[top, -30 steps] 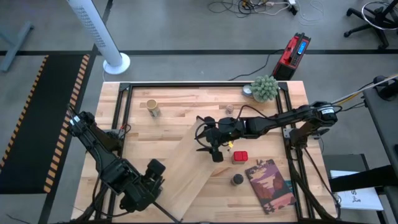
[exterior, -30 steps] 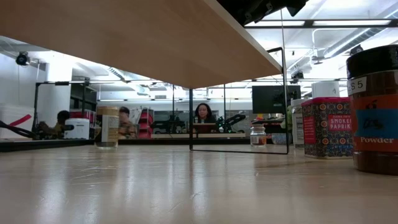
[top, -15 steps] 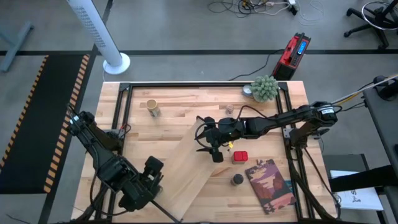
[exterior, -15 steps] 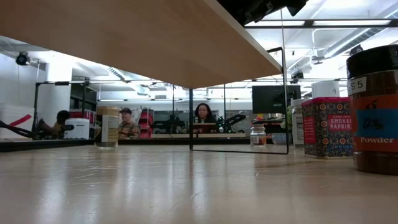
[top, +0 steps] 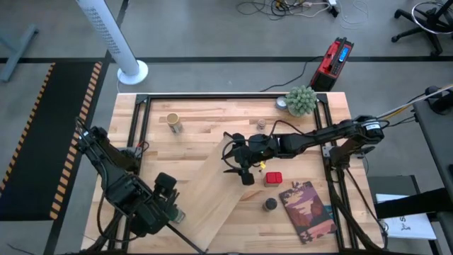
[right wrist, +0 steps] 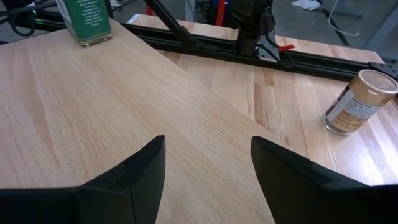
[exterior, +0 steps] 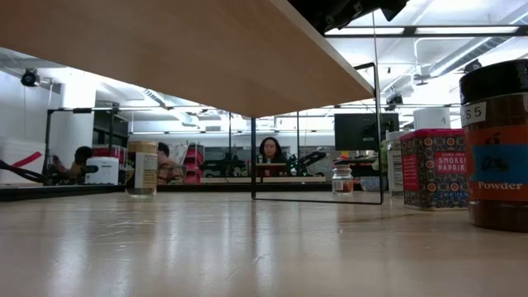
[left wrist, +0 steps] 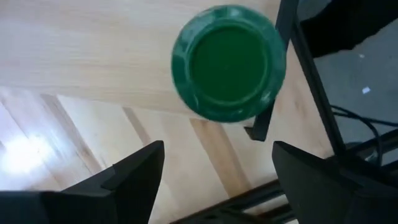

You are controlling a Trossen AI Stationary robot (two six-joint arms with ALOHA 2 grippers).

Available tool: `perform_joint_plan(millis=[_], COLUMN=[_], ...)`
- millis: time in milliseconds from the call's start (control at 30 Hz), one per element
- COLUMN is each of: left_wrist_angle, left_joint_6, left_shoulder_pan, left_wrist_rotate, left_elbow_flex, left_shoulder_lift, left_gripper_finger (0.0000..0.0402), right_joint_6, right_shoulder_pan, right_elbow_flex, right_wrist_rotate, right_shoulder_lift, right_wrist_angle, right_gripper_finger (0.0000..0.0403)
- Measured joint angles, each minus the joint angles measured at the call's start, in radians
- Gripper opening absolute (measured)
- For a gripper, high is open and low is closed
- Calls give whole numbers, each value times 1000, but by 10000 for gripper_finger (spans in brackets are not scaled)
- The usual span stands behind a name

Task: Shelf spices
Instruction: Put the gold seasoning bottle on the shelf

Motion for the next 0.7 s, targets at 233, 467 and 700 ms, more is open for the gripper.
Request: perform_joint_plan(millis=[233,467,700], left_wrist_angle=[3,4,4], left_joint_6=[-74,-161,-178], left_shoulder_pan=[3,4,5], left_wrist_rotate=[-12,-79,-218], left_elbow_flex=[3,3,3], left_shoulder_lift=[-54,-143,-211], left_gripper_finger=[276,256,237], right_joint_6=[-11,-23,-31], right_shoulder_pan=[0,0,0], right_elbow_flex=[0,0,-2], right_wrist_rotate=[0,0,35], right_shoulder_lift=[0,-69,-144], right_wrist_angle=[-3,-35,-114], right_gripper_finger=[213,213,213])
